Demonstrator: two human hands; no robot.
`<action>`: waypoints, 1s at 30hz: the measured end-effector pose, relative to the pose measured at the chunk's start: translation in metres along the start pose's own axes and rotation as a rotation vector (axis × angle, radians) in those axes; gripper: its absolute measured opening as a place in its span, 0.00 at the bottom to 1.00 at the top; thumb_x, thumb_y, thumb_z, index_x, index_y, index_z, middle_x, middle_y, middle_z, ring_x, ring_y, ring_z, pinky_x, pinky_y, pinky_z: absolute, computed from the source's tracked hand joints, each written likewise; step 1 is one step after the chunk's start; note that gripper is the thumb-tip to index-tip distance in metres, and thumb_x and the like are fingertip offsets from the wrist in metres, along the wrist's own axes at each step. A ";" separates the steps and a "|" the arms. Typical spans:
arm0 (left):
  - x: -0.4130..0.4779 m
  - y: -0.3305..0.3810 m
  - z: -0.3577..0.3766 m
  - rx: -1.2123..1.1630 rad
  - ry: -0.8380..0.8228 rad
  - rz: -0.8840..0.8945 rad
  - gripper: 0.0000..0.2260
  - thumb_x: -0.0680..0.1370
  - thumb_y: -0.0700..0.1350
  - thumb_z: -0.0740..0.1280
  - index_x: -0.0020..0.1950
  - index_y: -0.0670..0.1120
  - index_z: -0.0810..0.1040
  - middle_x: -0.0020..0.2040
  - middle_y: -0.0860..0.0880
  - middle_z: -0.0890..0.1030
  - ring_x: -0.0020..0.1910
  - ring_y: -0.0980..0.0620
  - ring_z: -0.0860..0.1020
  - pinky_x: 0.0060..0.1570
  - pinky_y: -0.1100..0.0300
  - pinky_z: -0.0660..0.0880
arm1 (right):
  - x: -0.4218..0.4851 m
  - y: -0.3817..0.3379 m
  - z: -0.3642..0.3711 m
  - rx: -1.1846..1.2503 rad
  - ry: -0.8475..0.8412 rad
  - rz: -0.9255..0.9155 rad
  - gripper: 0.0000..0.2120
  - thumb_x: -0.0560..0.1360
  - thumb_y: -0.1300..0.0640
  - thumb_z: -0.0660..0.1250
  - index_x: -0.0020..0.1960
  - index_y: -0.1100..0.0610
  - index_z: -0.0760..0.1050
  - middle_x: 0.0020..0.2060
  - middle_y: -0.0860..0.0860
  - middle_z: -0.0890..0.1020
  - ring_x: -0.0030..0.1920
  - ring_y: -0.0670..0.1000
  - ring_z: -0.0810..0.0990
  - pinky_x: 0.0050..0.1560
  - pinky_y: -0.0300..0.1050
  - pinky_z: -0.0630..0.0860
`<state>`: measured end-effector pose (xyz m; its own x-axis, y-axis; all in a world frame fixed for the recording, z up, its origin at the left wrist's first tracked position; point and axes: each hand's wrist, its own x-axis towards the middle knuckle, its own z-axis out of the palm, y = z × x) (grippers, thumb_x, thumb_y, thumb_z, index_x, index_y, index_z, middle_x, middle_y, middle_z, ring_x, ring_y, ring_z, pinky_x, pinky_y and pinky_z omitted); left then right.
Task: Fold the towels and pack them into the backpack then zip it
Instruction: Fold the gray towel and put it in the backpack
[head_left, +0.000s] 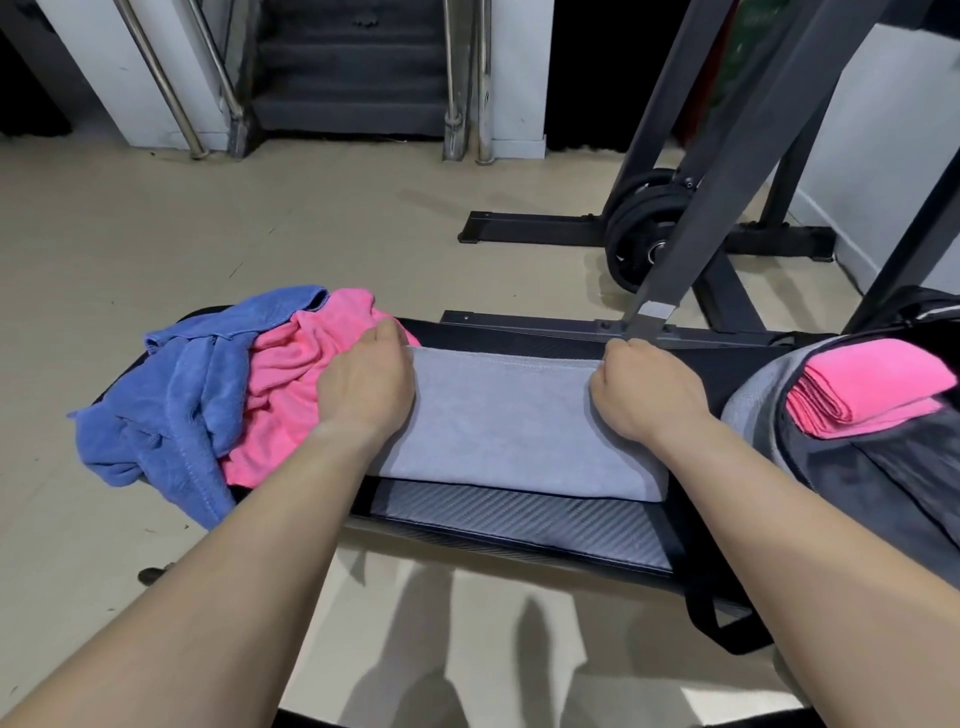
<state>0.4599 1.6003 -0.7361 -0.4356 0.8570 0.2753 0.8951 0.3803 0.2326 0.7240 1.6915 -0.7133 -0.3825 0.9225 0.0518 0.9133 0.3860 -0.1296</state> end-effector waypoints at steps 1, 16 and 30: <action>0.001 -0.001 0.002 -0.001 -0.008 -0.011 0.11 0.83 0.49 0.55 0.59 0.45 0.72 0.53 0.42 0.81 0.47 0.38 0.80 0.46 0.45 0.77 | 0.001 0.000 0.002 -0.005 -0.004 0.002 0.13 0.82 0.54 0.54 0.57 0.60 0.72 0.56 0.57 0.77 0.56 0.61 0.76 0.46 0.51 0.68; -0.036 0.041 -0.005 -0.005 -0.113 0.329 0.20 0.81 0.53 0.60 0.72 0.49 0.72 0.75 0.47 0.69 0.73 0.44 0.67 0.71 0.47 0.64 | -0.041 -0.050 0.014 0.093 -0.065 -0.245 0.27 0.83 0.46 0.51 0.80 0.54 0.57 0.80 0.54 0.58 0.78 0.58 0.58 0.77 0.56 0.55; -0.090 0.004 -0.016 0.048 -0.450 0.204 0.27 0.84 0.58 0.49 0.82 0.55 0.48 0.83 0.48 0.44 0.81 0.47 0.43 0.78 0.47 0.47 | -0.085 -0.004 0.021 -0.077 -0.306 -0.109 0.38 0.78 0.29 0.39 0.81 0.46 0.35 0.80 0.54 0.35 0.80 0.56 0.34 0.78 0.58 0.36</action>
<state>0.5012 1.5187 -0.7455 -0.1768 0.9767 -0.1217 0.9657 0.1960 0.1702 0.7498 1.6117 -0.7375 -0.4921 0.8368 -0.2401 0.8681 0.4922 -0.0636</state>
